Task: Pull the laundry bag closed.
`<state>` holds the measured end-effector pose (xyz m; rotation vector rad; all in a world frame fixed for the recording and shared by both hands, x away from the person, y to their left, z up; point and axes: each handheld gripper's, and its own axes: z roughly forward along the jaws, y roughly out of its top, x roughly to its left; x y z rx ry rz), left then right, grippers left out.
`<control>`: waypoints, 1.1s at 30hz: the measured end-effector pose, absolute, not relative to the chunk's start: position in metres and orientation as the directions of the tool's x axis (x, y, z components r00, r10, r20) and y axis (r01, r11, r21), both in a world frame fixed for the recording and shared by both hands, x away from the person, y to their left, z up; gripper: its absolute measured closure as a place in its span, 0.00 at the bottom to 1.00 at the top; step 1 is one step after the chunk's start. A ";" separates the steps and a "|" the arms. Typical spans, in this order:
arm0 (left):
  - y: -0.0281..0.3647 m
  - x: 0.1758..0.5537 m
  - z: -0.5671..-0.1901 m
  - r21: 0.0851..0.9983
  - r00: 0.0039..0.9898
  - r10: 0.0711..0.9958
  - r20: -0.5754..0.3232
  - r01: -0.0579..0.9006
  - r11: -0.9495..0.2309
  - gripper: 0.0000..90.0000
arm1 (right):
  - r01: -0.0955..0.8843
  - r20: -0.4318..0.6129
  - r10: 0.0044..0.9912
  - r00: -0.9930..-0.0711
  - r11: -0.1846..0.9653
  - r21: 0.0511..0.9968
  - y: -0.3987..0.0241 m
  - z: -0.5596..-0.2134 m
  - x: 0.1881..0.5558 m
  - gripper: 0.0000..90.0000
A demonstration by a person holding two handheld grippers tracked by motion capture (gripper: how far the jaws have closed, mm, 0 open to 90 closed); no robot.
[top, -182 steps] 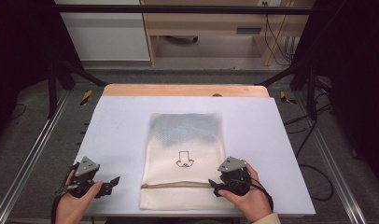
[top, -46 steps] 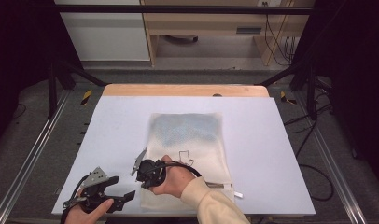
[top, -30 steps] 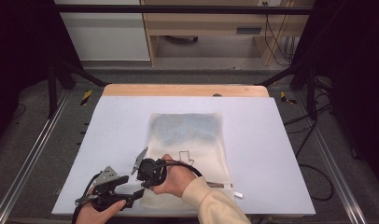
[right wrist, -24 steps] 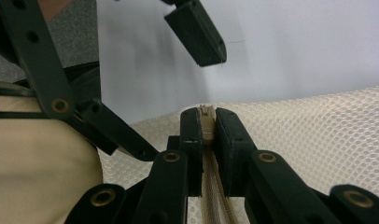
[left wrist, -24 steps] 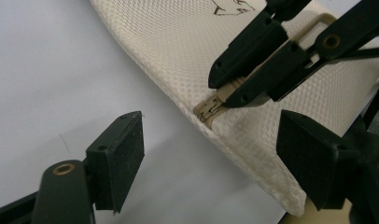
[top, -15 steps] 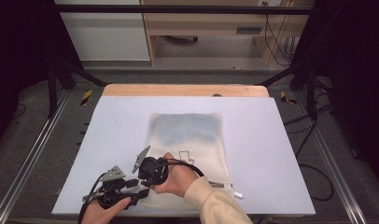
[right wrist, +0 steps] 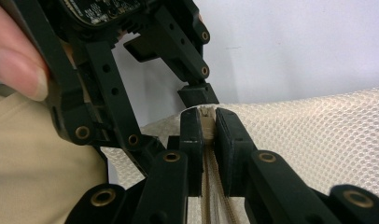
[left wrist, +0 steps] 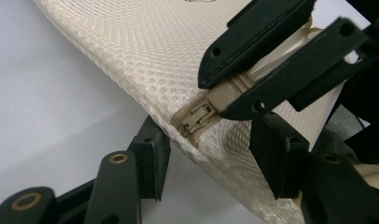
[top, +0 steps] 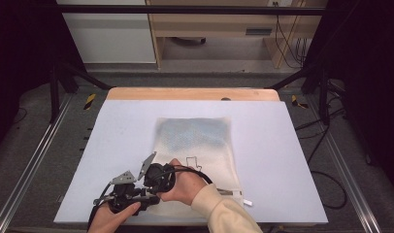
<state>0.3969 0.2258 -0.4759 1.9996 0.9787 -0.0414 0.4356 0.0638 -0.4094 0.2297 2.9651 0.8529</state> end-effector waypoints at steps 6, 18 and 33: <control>0.224 0.400 -0.479 0.696 0.684 0.626 -0.375 0.654 -0.297 0.65 | 0.125 -0.008 0.154 -0.988 0.835 0.536 0.063 -0.409 0.436 0.91; 0.225 0.401 -0.480 0.693 0.678 0.638 -0.364 0.655 -0.302 0.86 | 0.126 -0.021 0.161 -0.987 0.844 0.521 0.059 -0.411 0.435 0.91; 0.222 0.400 -0.479 0.688 0.672 0.648 -0.359 0.660 -0.302 0.91 | 0.113 -0.079 0.164 -0.983 0.889 0.443 0.056 -0.420 0.431 0.91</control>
